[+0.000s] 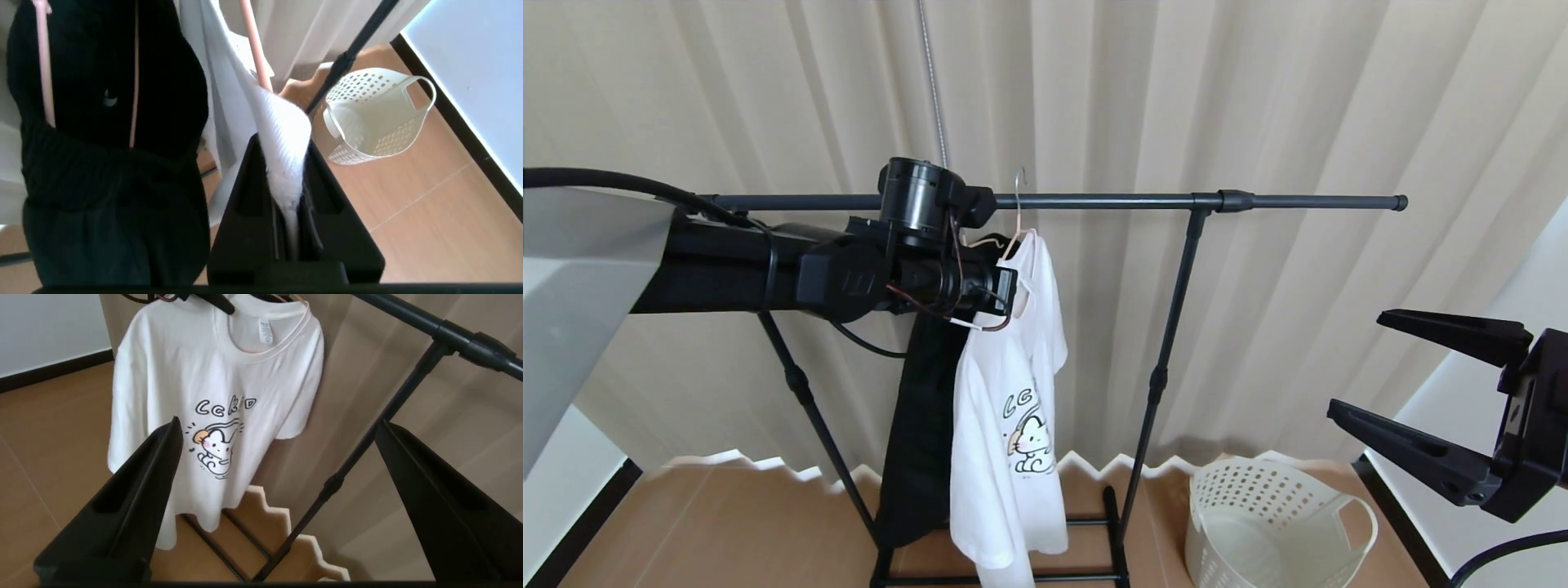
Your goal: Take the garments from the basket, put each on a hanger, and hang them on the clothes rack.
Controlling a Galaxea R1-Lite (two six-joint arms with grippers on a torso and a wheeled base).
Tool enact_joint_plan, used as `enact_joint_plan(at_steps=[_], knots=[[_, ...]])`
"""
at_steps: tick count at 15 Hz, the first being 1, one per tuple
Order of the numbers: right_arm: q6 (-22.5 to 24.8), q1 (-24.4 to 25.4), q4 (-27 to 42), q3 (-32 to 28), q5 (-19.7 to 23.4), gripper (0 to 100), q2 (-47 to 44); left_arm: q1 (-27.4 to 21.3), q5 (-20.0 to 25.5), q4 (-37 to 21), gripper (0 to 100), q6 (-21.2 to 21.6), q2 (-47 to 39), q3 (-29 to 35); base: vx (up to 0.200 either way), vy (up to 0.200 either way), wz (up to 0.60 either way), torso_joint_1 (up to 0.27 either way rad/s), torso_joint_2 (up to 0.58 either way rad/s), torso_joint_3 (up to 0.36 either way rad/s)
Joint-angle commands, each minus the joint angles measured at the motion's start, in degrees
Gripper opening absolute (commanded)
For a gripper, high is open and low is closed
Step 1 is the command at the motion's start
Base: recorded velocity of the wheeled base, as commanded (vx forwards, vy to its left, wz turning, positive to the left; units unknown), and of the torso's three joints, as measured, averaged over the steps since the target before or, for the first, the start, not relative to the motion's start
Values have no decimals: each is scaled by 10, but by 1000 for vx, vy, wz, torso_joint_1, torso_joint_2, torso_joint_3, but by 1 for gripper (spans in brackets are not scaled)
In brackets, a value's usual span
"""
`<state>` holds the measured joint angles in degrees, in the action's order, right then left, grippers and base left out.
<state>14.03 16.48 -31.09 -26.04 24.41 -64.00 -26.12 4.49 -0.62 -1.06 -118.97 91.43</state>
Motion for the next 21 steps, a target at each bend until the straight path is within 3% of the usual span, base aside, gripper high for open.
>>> enact_joint_plan(at_steps=[1, 14, 15, 21], knots=[[0, 0, 0, -1, 0, 100, 0, -3, 0, 1, 0, -1, -21, 10, 0, 0, 0, 0, 0, 0], [0, -1, 0, -1, 0, 100, 0, -5, 0, 6, 0, -12, -44, 16, 0, 0, 0, 0, 0, 0], [0, -1, 0, -1, 0, 100, 0, -5, 0, 6, 100, -12, -44, 16, 0, 0, 0, 0, 0, 0], [0, -9, 0, -5, 0, 100, 10, -8, 1, 3, 100, -19, -11, 2, 0, 0, 0, 0, 0, 0]])
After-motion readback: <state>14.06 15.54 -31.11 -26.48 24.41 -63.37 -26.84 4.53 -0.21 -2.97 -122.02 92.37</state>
